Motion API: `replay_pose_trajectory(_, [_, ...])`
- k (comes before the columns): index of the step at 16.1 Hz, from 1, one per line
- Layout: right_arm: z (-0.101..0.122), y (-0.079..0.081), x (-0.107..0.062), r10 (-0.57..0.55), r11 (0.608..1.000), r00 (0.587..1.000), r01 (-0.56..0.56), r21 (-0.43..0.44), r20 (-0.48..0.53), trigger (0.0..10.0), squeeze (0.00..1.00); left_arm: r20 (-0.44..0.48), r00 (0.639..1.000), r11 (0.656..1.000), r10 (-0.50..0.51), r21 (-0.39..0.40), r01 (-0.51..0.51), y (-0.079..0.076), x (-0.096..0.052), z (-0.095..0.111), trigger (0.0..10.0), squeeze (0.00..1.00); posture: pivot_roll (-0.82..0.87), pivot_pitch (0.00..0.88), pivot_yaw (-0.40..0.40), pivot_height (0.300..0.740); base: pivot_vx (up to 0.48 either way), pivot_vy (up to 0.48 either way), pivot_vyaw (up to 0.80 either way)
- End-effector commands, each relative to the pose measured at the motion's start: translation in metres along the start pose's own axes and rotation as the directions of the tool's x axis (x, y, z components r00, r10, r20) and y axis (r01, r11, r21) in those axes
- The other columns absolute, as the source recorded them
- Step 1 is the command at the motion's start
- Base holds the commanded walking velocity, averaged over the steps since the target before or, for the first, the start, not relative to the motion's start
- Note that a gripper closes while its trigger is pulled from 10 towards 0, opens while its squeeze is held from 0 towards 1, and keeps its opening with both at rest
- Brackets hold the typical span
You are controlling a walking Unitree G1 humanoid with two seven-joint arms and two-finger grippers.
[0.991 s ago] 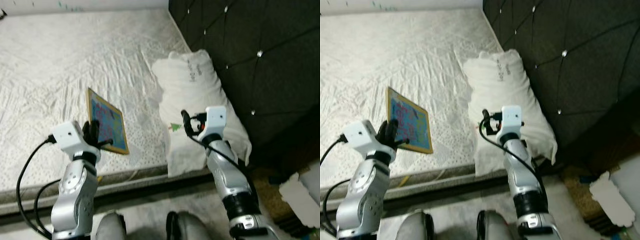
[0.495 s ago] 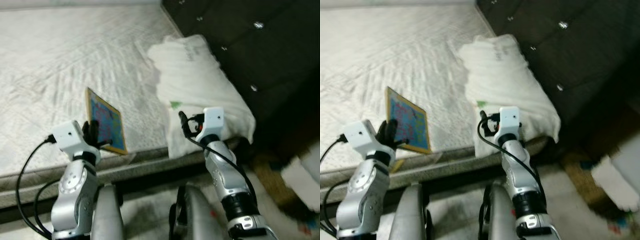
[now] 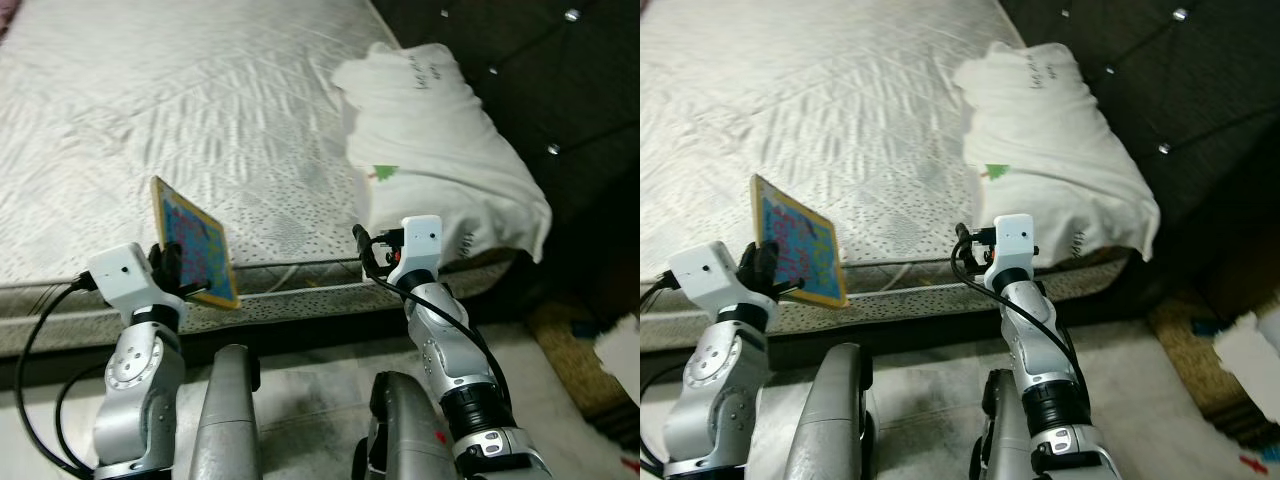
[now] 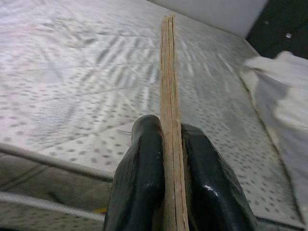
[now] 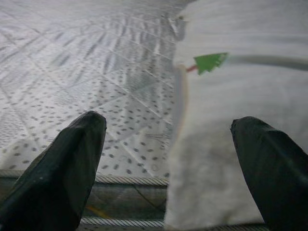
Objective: Clean up the room
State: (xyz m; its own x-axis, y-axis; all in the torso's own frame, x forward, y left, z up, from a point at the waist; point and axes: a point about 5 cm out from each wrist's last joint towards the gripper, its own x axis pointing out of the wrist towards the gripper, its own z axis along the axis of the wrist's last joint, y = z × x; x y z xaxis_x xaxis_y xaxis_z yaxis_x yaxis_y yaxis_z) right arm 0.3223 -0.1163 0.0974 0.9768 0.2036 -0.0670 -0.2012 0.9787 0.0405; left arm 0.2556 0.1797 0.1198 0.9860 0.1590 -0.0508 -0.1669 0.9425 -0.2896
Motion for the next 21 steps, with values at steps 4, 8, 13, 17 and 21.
replay_pose_trajectory(4, [0.004,-0.002,0.002,0.004,1.0,1.0,-0.004,-0.021,0.012,10.0,0.0,0.059,0.997,0.999,-0.043,-0.003,0.043,-0.008,0.002,0.011,10.0,0.0,0.1,0.138,-0.033,0.592,0.293,0.0,0.0])
replay_pose_trajectory(8, [0.004,-0.003,0.002,0.001,1.0,1.0,-0.001,-0.021,0.013,10.0,0.0,0.058,0.997,0.998,-0.053,-0.01,0.054,-0.01,0.002,0.011,10.0,0.0,0.1,0.138,-0.032,0.592,0.314,0.0,0.0])
replay_pose_trajectory(13, [0.004,-0.003,0.002,0.001,1.0,1.0,0.0,-0.025,0.014,10.0,0.0,0.035,0.998,0.999,-0.043,-0.012,0.043,-0.009,0.003,0.008,10.0,0.0,0.1,0.139,-0.035,0.592,0.17,0.0,0.0])
replay_pose_trajectory(17, [0.005,-0.002,0.004,0.004,1.0,1.0,-0.004,-0.029,0.015,10.0,0.0,0.047,0.999,0.999,-0.019,-0.028,0.021,-0.01,0.007,0.01,10.0,0.0,0.1,0.136,-0.036,0.592,0.0,0.0,0.0])
replay_pose_trajectory(21, [0.005,-0.002,0.003,0.008,1.0,1.0,-0.007,-0.02,0.022,10.0,0.0,0.052,0.999,0.999,-0.014,-0.041,0.017,-0.012,0.012,0.01,10.0,0.0,0.1,0.134,-0.035,0.577,0.0,0.0,0.0])
